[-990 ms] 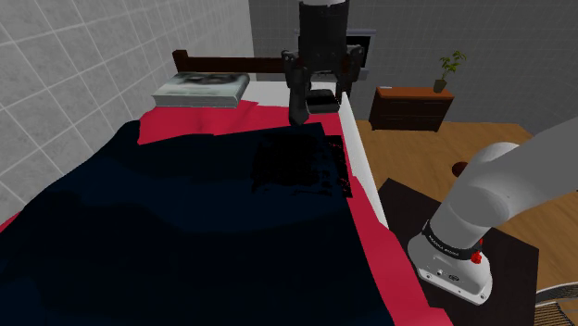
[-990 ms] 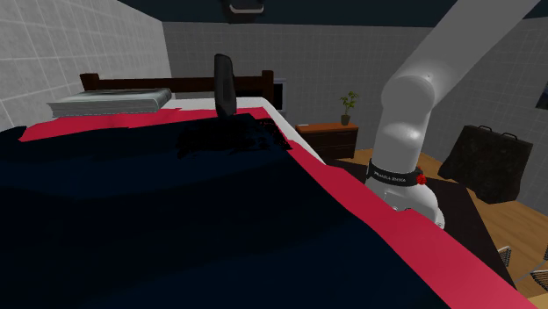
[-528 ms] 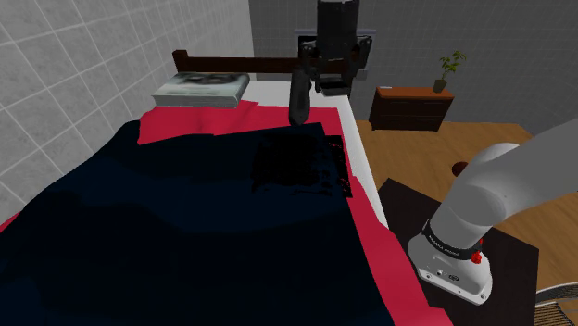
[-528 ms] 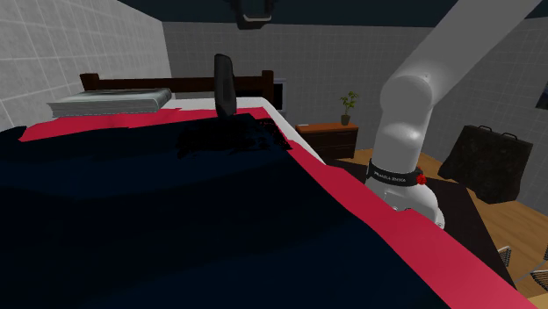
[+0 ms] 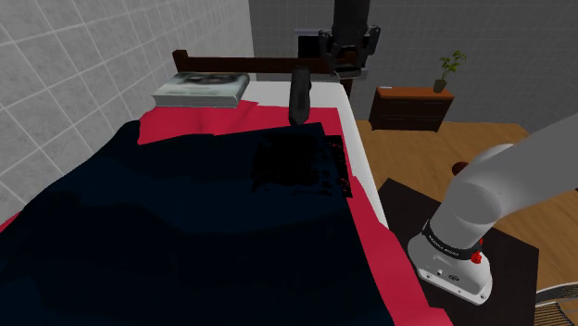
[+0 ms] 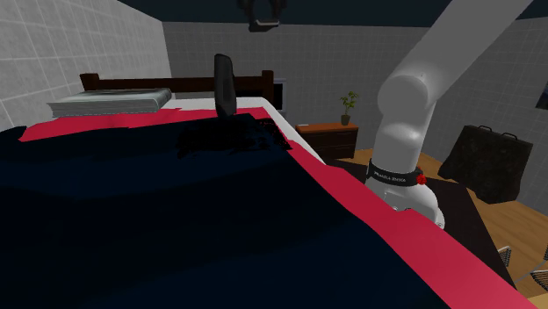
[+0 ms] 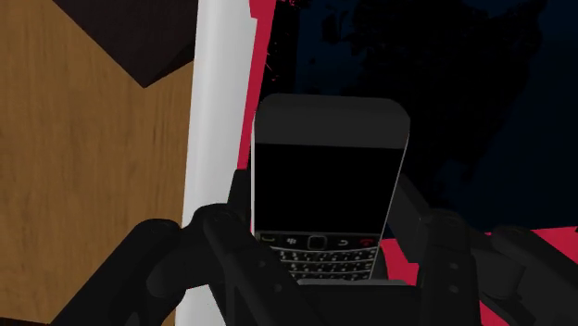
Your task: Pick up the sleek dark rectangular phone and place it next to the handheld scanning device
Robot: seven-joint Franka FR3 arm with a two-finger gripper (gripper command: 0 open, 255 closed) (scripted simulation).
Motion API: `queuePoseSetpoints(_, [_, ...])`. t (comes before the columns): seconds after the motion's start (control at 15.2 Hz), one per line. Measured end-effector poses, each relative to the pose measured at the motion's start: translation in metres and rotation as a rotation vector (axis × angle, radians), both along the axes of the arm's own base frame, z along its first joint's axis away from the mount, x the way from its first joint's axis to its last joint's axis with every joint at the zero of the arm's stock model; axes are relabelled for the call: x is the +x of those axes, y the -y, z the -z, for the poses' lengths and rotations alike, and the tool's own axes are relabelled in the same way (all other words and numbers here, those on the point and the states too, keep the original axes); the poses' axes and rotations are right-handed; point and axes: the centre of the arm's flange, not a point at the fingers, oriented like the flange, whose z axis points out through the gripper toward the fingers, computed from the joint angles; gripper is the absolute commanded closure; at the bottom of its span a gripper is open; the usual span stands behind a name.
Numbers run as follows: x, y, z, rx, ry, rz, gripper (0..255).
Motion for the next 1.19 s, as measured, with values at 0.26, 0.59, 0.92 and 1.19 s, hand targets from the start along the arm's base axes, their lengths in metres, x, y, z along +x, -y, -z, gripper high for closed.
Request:
queuePoseSetpoints(0.26, [0.015, 0.053, 0.000, 0.000, 0.000, 0.000, 255])
queuePoseSetpoints(0.59, [0.032, 0.117, -0.001, 0.000, 0.000, 0.000, 255])
queuePoseSetpoints(0.92, [0.053, 0.178, 0.000, 0.000, 0.000, 0.000, 255])
queuePoseSetpoints(1.19, [0.069, 0.229, 0.002, 0.000, 0.000, 0.000, 255])
